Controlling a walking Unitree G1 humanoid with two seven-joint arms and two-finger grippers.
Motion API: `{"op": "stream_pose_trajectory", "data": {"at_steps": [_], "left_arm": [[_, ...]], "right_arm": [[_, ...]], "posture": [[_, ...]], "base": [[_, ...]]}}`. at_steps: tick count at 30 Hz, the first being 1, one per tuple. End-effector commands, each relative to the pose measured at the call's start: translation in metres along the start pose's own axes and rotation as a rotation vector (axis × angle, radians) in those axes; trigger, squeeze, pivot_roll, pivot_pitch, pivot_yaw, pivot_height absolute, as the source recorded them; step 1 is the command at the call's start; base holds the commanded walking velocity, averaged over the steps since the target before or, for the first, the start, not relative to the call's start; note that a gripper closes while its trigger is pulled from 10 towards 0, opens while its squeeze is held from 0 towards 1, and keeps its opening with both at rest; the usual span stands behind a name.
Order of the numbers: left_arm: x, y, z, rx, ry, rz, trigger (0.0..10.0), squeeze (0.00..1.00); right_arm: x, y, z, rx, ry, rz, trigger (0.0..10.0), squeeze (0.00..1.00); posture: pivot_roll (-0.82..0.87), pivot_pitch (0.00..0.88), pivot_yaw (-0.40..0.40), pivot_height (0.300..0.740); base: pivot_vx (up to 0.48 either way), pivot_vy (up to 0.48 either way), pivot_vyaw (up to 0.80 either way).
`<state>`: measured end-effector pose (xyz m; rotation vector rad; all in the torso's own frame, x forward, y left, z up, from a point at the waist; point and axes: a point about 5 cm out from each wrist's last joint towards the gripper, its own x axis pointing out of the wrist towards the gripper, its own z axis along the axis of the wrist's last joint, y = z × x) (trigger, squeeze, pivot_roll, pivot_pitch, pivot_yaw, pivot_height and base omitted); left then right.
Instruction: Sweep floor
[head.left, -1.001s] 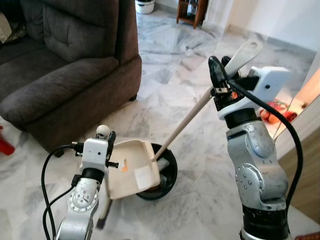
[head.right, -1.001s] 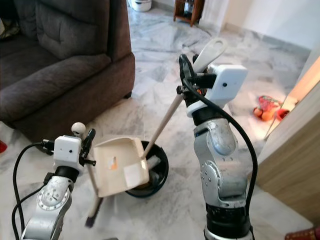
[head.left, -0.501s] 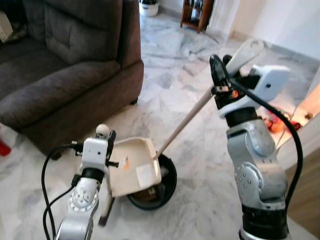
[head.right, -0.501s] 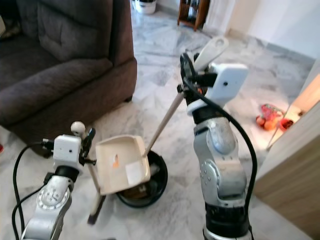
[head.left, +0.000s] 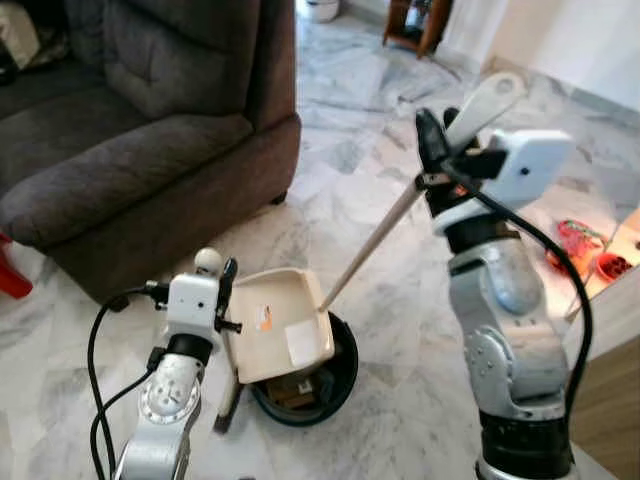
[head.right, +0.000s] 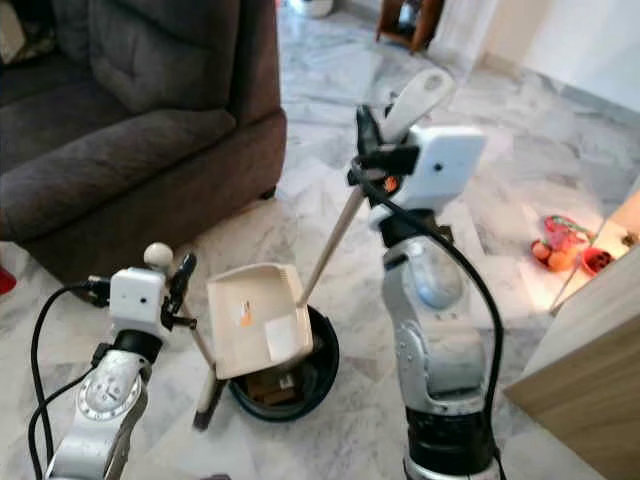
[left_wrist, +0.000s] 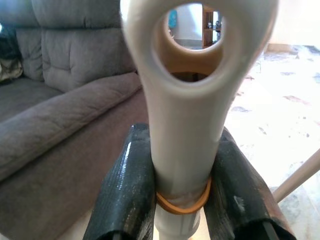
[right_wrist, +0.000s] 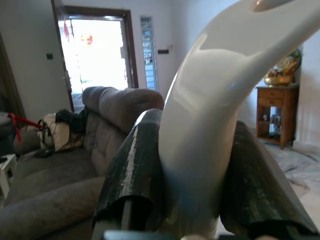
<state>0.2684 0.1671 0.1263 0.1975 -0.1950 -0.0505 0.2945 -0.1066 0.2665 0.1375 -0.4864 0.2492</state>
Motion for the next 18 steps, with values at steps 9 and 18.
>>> {"op": "stream_pose_trajectory", "data": {"at_steps": [9, 18], "left_arm": [[0.0, -0.001, 0.006, 0.015, -0.038, -0.006, 10.0, 0.0], [0.0, -0.001, 0.006, 0.015, -0.036, -0.006, 10.0, 0.0]], "right_arm": [[-0.001, 0.008, 0.019, -0.138, -0.134, 0.001, 10.0, 0.0], [-0.005, 0.021, 0.015, -0.219, -0.14, 0.125, 10.0, 0.0]], "posture": [[0.17, 0.146, -0.023, 0.74], [0.17, 0.149, -0.023, 0.74]], "base": [[0.0, 0.0, 0.0], [0.0, 0.0, 0.0]]}}
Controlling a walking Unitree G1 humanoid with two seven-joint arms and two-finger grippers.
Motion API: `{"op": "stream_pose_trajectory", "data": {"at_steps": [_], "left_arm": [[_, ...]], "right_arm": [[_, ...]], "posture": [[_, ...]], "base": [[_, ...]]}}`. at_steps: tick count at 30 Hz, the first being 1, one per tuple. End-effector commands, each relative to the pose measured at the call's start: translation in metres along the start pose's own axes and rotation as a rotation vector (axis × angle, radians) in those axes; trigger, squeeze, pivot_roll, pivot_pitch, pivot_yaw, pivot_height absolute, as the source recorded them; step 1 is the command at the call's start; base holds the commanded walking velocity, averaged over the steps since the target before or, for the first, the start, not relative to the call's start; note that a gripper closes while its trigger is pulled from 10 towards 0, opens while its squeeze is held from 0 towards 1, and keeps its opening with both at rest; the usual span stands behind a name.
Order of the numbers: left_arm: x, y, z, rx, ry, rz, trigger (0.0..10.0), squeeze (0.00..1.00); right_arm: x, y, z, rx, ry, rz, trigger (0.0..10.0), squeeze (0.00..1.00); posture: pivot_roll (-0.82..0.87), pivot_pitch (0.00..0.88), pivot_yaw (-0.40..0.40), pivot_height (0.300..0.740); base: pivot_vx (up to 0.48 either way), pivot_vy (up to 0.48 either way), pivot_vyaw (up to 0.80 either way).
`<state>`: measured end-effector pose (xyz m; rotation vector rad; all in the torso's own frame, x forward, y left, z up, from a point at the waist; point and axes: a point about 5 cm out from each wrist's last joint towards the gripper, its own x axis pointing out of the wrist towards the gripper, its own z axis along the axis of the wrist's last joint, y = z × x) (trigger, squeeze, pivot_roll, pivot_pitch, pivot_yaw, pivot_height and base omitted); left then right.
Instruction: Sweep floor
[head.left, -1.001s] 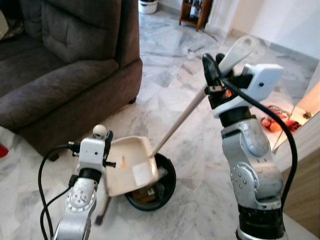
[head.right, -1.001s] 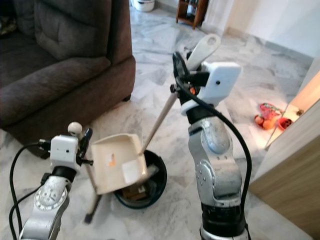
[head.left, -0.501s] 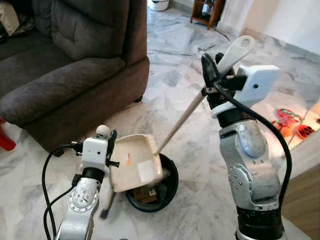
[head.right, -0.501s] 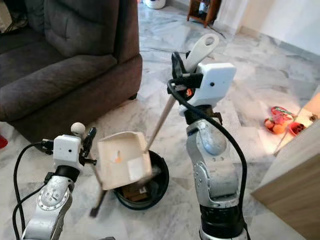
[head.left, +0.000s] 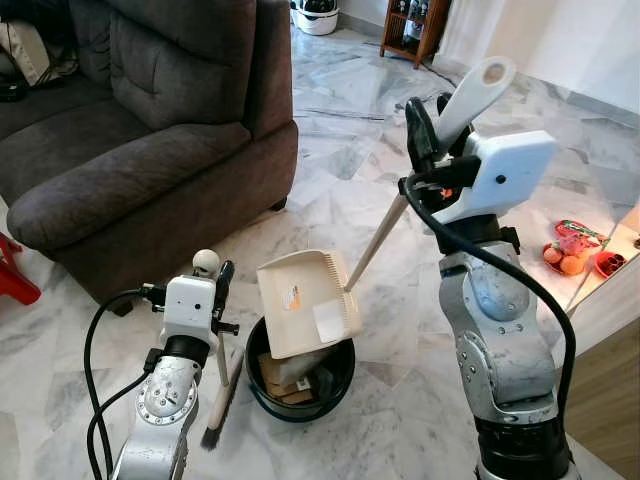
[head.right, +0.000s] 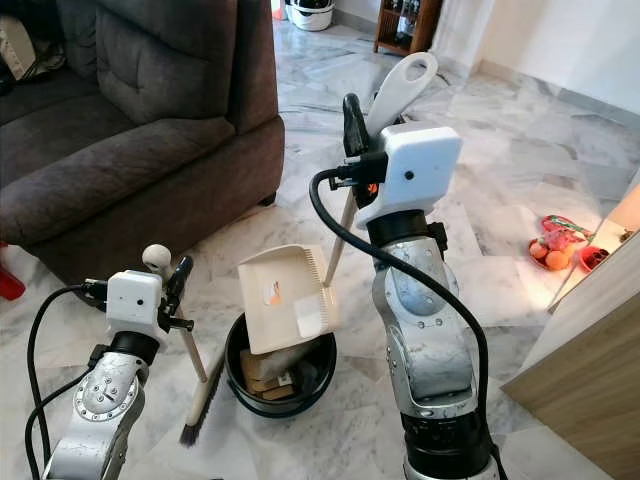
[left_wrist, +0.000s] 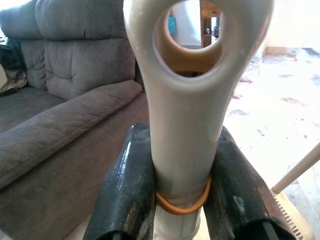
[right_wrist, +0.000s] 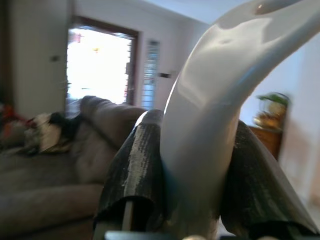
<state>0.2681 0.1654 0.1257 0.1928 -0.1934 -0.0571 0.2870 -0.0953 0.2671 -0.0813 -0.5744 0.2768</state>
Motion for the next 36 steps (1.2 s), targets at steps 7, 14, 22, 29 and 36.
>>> {"op": "stream_pose_trajectory", "data": {"at_steps": [7, 14, 22, 29, 36], "left_arm": [[0.0, 0.001, 0.006, 0.018, -0.036, 0.001, 10.0, 0.0], [0.0, 0.001, 0.006, 0.017, -0.037, -0.001, 10.0, 0.0], [0.0, 0.001, 0.007, 0.016, -0.041, -0.004, 10.0, 0.0], [0.001, 0.001, 0.007, 0.014, -0.042, -0.003, 10.0, 0.0], [0.001, 0.001, 0.007, 0.014, -0.041, -0.005, 10.0, 0.0]], "right_arm": [[-0.011, 0.029, 0.014, -0.058, -0.119, 0.204, 10.0, 0.0], [-0.016, 0.045, 0.017, -0.045, -0.139, 0.267, 10.0, 0.0], [-0.02, 0.058, 0.033, -0.027, -0.236, 0.298, 10.0, 0.0], [-0.027, 0.074, 0.041, -0.053, -0.306, 0.37, 10.0, 0.0], [-0.032, 0.08, 0.039, -0.113, -0.317, 0.427, 10.0, 0.0]], "posture": [[0.17, 0.151, -0.023, 0.74], [0.17, 0.152, -0.02, 0.74], [0.16, 0.153, -0.017, 0.74], [0.17, 0.154, -0.018, 0.74], [0.17, 0.151, -0.018, 0.74]], "base": [[0.0, 0.0, 0.0], [0.0, 0.0, 0.0], [0.0, 0.0, 0.0], [0.0, 0.0, 0.0], [0.0, 0.0, 0.0]]}}
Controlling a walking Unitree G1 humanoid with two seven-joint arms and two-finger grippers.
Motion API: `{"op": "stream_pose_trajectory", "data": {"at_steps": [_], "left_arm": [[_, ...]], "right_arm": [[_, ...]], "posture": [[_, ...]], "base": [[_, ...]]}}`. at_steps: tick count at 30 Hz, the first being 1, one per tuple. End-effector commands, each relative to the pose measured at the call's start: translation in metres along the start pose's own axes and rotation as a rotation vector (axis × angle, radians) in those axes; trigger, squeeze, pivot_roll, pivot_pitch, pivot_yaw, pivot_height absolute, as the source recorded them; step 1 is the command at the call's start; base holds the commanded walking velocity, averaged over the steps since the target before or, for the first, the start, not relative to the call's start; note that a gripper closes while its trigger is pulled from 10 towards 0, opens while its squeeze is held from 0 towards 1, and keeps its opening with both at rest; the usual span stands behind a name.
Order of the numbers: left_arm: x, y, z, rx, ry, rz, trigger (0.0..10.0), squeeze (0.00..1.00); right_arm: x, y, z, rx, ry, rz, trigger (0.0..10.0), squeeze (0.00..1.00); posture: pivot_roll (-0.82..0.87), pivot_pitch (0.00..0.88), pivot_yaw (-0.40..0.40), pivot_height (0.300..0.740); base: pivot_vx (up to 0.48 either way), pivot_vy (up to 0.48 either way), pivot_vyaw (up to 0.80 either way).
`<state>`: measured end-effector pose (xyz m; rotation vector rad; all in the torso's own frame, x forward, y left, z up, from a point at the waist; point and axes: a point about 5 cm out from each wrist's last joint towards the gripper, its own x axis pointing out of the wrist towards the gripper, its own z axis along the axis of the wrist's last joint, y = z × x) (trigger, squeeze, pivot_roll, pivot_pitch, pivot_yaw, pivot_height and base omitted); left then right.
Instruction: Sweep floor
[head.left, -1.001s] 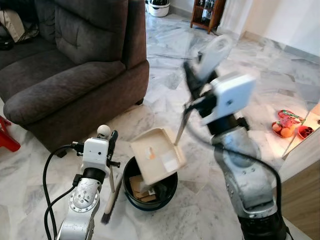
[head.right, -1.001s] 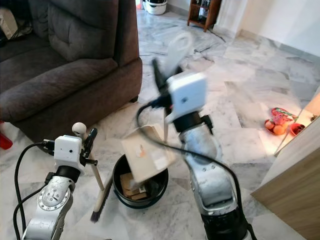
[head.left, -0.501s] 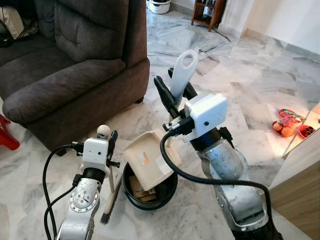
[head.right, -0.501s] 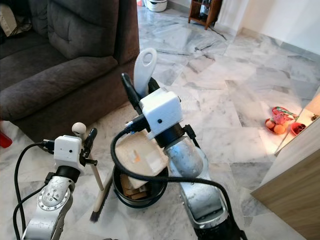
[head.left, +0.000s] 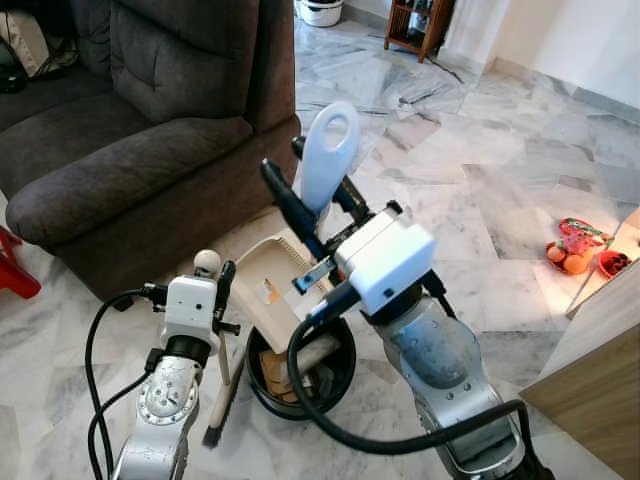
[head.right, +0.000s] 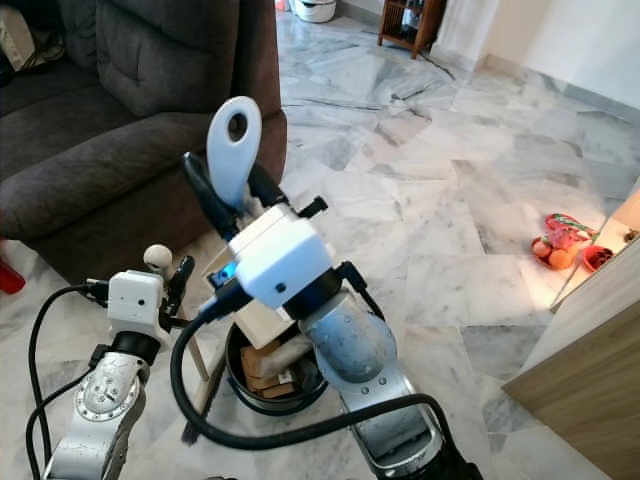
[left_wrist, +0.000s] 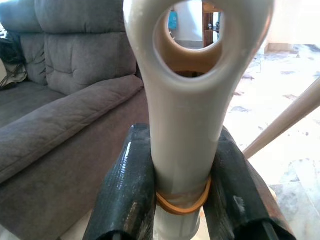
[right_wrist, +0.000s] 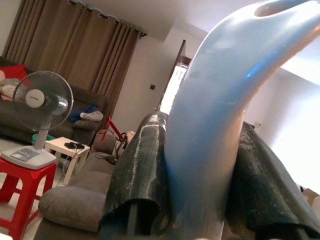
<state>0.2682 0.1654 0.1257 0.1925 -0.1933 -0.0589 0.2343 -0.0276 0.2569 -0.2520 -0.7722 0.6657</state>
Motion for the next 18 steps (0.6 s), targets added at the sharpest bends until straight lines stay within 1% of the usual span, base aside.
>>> {"op": "stream_pose_trajectory", "data": {"at_steps": [1, 2, 6, 9, 18], "left_arm": [[0.001, 0.001, 0.006, 0.014, -0.042, -0.003, 10.0, 0.0], [0.001, 0.0, 0.006, 0.013, -0.042, -0.004, 10.0, 0.0], [0.001, 0.0, 0.006, 0.013, -0.042, -0.004, 10.0, 0.0], [0.001, 0.0, 0.006, 0.012, -0.041, -0.004, 10.0, 0.0], [0.001, -0.001, 0.006, 0.01, -0.042, -0.007, 10.0, 0.0]], "right_arm": [[0.001, 0.003, 0.019, -0.085, -0.103, 0.046, 10.0, 0.0], [-0.001, 0.008, 0.016, -0.133, -0.101, 0.092, 10.0, 0.0], [-0.002, 0.01, 0.013, -0.141, -0.093, 0.103, 10.0, 0.0], [-0.002, 0.01, 0.012, -0.158, -0.089, 0.1, 10.0, 0.0], [-0.004, 0.006, 0.007, -0.168, -0.069, 0.084, 10.0, 0.0]], "posture": [[0.16, 0.15, -0.018, 0.74], [0.17, 0.149, -0.018, 0.74], [0.17, 0.147, -0.018, 0.74], [0.17, 0.146, -0.018, 0.74], [0.16, 0.144, -0.02, 0.74]], "base": [[0.0, 0.0, 0.0], [0.0, 0.0, 0.0], [0.0, 0.0, 0.0], [0.0, 0.0, 0.0], [0.0, 0.0, 0.0]]}}
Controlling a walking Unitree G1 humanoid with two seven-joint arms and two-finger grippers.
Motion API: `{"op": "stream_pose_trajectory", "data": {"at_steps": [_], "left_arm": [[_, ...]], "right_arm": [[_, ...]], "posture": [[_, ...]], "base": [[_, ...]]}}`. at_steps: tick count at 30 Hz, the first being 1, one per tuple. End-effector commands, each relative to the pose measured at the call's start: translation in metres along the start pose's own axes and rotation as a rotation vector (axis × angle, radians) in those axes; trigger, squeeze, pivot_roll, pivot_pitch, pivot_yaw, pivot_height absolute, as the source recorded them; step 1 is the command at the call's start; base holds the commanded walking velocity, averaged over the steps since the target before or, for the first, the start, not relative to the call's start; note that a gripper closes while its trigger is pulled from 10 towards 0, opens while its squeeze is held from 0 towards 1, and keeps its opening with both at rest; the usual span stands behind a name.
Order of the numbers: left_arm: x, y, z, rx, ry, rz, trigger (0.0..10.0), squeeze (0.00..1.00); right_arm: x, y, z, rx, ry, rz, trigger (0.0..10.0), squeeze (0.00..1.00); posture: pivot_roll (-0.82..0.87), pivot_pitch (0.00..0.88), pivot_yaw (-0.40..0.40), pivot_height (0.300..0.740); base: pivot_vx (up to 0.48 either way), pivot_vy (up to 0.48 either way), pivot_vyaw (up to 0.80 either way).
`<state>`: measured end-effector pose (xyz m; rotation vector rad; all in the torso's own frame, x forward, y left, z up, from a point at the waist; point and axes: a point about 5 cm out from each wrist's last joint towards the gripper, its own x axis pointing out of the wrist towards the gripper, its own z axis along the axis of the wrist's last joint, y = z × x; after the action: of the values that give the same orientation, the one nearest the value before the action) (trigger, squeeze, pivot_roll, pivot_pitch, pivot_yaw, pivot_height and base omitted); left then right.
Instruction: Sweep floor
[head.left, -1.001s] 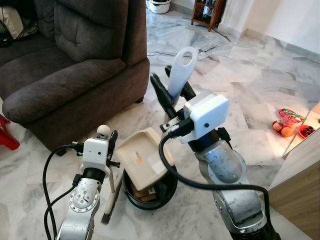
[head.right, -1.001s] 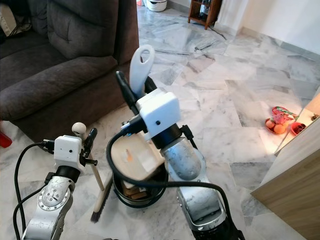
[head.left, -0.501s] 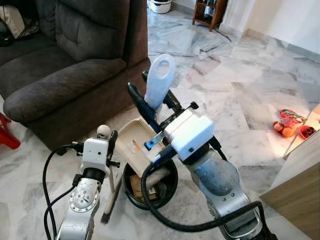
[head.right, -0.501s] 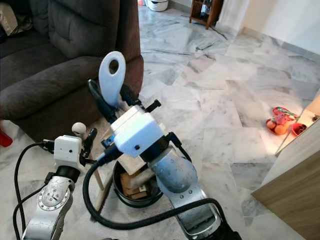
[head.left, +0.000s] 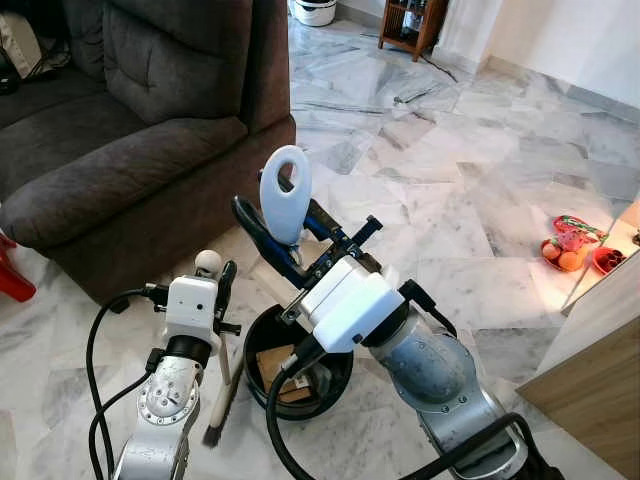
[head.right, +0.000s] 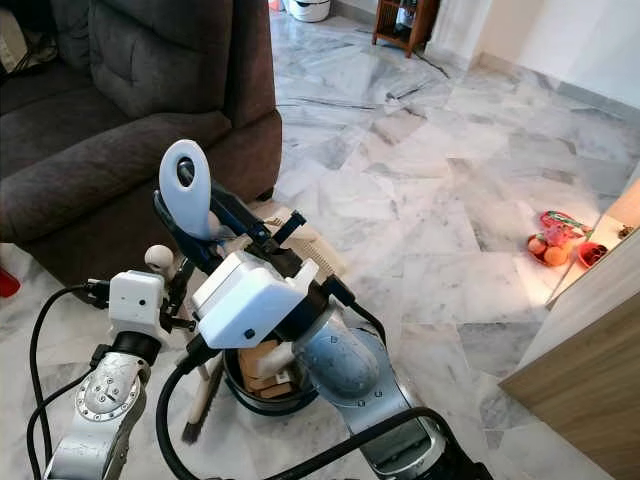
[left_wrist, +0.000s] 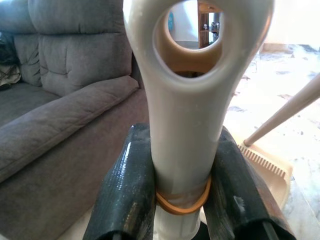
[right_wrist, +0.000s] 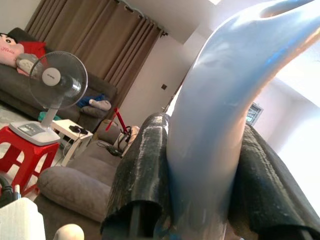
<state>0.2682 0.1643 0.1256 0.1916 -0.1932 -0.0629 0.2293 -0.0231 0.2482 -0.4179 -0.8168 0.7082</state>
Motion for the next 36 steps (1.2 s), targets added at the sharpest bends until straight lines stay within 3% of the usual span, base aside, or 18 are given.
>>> {"op": "stream_pose_trajectory", "data": {"at_steps": [1, 9, 17, 27, 36], "left_arm": [[0.001, 0.0, 0.006, 0.011, -0.042, -0.003, 10.0, 0.0], [0.001, 0.0, 0.006, 0.011, -0.041, -0.003, 10.0, 0.0], [0.0, 0.0, 0.006, 0.011, -0.041, 0.001, 10.0, 0.0], [0.001, 0.0, 0.006, 0.01, -0.044, 0.007, 10.0, 0.0], [0.001, -0.001, 0.006, 0.008, -0.044, 0.008, 10.0, 0.0]], "right_arm": [[0.001, -0.004, 0.01, -0.046, -0.067, -0.011, 10.0, 0.0], [0.0, -0.003, 0.006, -0.061, -0.052, -0.003, 10.0, 0.0], [-0.002, -0.014, -0.003, -0.021, 0.001, -0.093, 10.0, 0.0], [-0.005, -0.066, -0.023, -0.134, 0.094, -0.361, 10.0, 0.0], [-0.029, -0.083, -0.054, -0.221, 0.24, -0.446, 10.0, 0.0]], "posture": [[0.16, 0.143, -0.02, 0.74], [0.16, 0.143, -0.022, 0.74], [0.16, 0.146, -0.024, 0.74], [0.16, 0.15, -0.027, 0.74], [0.16, 0.151, -0.028, 0.74]], "base": [[0.0, 0.0, 0.0], [0.0, 0.0, 0.0], [0.0, 0.0, 0.0], [0.0, 0.0, 0.0], [0.0, 0.0, 0.0]]}}
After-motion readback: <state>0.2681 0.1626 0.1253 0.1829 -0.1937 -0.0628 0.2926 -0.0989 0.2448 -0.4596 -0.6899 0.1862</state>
